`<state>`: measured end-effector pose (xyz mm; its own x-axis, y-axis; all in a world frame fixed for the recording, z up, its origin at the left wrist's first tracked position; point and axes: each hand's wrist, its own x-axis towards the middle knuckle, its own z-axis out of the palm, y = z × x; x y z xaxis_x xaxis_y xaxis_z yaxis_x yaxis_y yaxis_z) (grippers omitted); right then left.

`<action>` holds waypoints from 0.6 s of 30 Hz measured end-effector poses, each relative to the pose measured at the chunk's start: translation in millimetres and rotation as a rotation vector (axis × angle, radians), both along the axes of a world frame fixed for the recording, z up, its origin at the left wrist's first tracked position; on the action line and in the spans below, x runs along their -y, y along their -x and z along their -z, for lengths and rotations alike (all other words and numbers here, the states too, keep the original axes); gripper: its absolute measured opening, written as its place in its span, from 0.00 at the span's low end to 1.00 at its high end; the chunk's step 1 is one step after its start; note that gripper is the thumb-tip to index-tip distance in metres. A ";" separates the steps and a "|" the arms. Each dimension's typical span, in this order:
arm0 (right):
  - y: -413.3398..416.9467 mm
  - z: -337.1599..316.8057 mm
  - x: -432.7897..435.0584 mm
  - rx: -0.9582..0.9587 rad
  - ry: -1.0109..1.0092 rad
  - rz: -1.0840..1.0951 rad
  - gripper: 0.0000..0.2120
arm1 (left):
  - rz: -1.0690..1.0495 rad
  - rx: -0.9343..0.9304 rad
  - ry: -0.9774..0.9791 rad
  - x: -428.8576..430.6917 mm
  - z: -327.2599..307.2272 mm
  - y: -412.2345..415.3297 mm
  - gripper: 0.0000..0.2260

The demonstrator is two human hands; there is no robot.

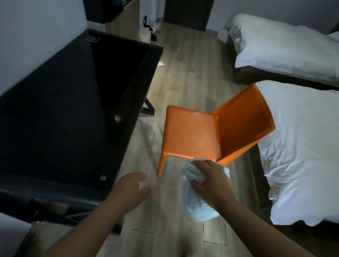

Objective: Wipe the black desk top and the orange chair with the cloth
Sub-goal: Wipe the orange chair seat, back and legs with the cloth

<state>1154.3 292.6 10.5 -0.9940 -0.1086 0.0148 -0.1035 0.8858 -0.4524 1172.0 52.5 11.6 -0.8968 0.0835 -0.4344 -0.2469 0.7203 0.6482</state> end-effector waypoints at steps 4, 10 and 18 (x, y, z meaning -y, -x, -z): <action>21.6 -9.6 -43.0 -0.045 0.044 0.053 0.21 | 0.053 -0.022 0.015 -45.0 -10.6 36.7 0.22; 74.0 -22.4 -107.5 -0.140 0.137 0.065 0.17 | 0.077 -0.112 0.035 -118.8 -16.4 99.2 0.05; 167.7 -28.9 -206.9 -0.165 0.155 0.066 0.16 | 0.102 -0.048 0.028 -206.5 -11.0 180.3 0.25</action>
<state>986.5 499.6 39.4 -0.9816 -0.0269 0.1892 -0.1314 0.8141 -0.5656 991.7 259.1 22.6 -0.9039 0.1639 -0.3950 -0.1409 0.7579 0.6370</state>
